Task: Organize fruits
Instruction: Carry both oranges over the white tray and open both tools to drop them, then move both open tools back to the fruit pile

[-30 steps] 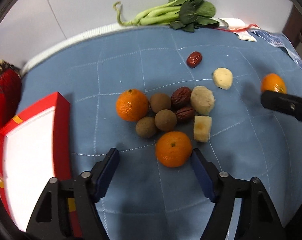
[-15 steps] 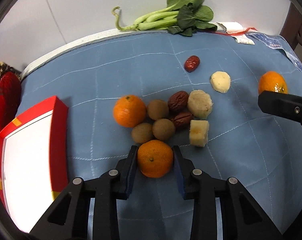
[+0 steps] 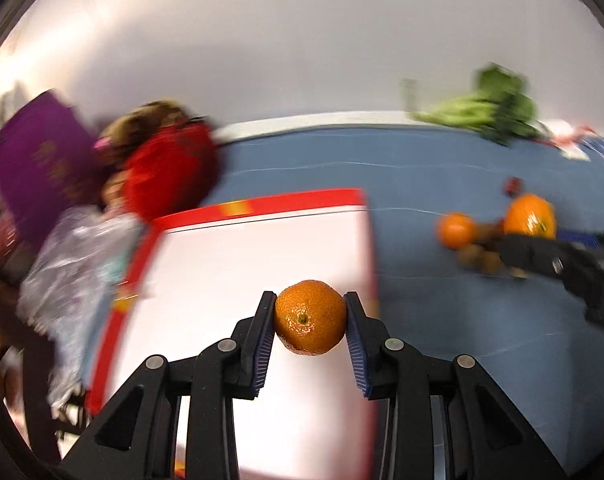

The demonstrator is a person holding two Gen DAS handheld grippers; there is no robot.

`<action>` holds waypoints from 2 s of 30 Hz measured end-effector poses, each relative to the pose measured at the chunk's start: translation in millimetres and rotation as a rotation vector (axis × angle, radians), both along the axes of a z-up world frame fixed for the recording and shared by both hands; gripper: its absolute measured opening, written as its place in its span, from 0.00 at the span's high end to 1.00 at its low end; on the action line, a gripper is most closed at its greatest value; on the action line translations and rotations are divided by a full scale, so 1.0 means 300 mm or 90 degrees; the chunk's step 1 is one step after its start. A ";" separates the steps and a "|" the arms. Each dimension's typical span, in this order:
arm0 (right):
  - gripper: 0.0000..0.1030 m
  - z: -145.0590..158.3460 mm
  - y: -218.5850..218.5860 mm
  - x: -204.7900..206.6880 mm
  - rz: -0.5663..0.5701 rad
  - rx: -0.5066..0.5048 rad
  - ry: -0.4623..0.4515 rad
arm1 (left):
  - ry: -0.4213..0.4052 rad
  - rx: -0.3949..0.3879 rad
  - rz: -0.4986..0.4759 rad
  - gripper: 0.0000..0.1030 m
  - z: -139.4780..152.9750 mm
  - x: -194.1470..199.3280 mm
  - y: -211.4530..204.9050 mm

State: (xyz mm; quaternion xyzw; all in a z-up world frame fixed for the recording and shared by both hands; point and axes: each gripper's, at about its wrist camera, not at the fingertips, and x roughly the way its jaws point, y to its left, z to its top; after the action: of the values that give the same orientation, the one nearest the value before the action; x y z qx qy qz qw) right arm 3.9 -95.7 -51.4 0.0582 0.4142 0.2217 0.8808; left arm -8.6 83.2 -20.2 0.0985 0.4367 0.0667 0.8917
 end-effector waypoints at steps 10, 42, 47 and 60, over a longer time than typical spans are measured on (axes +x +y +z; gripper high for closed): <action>0.72 -0.066 0.380 -0.106 0.200 -0.034 -0.038 | 0.009 0.059 0.159 0.67 -0.060 -0.060 0.310; 0.58 -0.017 0.294 -0.098 0.134 -0.019 -0.061 | -0.226 0.065 0.180 0.24 0.263 -0.104 0.228; 0.58 -0.008 0.273 -0.106 0.129 -0.021 -0.067 | -0.225 0.055 0.169 0.24 0.265 -0.092 0.200; 0.58 0.045 -0.007 -0.020 -0.024 -0.009 -0.064 | -0.036 0.048 -0.008 0.21 0.075 0.015 0.010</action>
State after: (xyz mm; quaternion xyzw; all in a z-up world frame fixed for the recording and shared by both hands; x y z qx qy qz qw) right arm -2.1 -97.7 -37.8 0.0483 0.3699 0.2050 0.9049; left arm -4.1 86.1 2.3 0.1332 0.4076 0.0802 0.8998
